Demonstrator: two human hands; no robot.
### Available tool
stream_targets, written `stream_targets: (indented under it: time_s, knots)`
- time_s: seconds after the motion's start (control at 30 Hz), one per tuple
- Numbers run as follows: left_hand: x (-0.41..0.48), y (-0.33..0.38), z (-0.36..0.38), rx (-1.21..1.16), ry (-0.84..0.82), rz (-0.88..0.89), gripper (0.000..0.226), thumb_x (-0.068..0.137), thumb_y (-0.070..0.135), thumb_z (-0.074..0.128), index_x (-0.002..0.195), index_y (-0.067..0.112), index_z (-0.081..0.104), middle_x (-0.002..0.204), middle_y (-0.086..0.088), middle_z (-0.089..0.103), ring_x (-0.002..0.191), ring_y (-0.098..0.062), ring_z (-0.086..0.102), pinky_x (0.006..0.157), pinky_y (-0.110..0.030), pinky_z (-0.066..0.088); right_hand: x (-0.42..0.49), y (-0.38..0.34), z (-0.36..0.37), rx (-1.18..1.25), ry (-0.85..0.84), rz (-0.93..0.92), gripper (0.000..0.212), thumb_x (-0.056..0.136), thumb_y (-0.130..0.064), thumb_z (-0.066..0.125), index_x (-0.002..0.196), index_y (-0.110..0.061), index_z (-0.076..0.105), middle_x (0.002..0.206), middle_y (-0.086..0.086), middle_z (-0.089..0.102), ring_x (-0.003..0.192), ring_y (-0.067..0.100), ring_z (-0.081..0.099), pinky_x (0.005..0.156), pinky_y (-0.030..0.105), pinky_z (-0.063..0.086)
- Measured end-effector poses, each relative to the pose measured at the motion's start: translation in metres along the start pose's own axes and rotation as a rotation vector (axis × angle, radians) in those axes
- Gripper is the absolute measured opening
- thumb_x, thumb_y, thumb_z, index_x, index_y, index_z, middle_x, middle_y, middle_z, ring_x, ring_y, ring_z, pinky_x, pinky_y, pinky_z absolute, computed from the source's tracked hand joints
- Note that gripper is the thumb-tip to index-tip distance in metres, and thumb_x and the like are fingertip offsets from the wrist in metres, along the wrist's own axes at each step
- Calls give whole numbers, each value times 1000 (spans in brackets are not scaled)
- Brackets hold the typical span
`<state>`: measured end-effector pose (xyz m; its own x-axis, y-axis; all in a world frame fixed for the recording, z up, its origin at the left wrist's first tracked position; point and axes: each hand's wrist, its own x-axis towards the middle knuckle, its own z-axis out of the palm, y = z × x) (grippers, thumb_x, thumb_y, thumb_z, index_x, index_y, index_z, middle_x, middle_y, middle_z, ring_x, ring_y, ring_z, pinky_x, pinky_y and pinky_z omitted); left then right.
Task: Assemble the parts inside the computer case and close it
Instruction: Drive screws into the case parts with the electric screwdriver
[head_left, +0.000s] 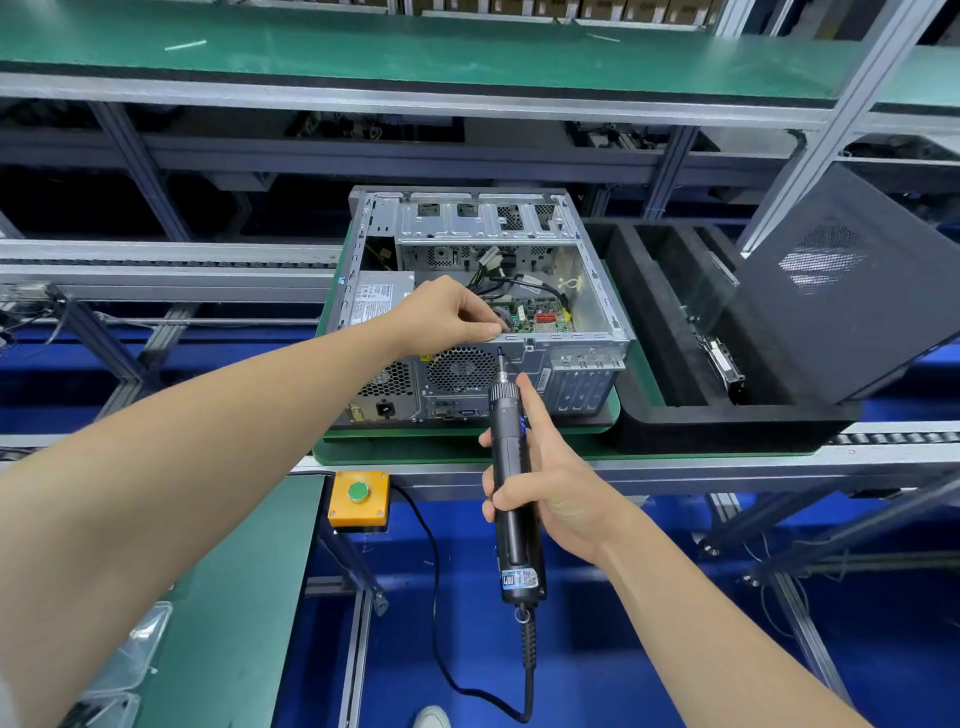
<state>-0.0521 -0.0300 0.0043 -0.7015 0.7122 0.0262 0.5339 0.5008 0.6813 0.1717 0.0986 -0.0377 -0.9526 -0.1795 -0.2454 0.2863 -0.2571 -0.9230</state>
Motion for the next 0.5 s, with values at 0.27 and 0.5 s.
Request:
stream_targets:
  time_s: [0.27, 0.5]
  knots:
    - [0, -1, 0, -38, 5, -20, 14, 92, 30, 75, 101, 22, 82, 71, 36, 67, 62, 17, 59, 56, 0, 38, 0, -1, 1, 0, -2, 2, 134, 65, 17, 67, 156, -65, 12, 132, 19, 47, 80, 32, 57, 77, 43, 56]
    - [0, 1, -5, -31, -83, -20, 17, 96, 28, 69, 108, 22, 79, 67, 39, 63, 63, 18, 59, 62, -2, 42, 0, -1, 0, -7, 2, -2, 134, 64, 16, 68, 155, -66, 12, 134, 20, 45, 80, 32, 57, 78, 43, 56]
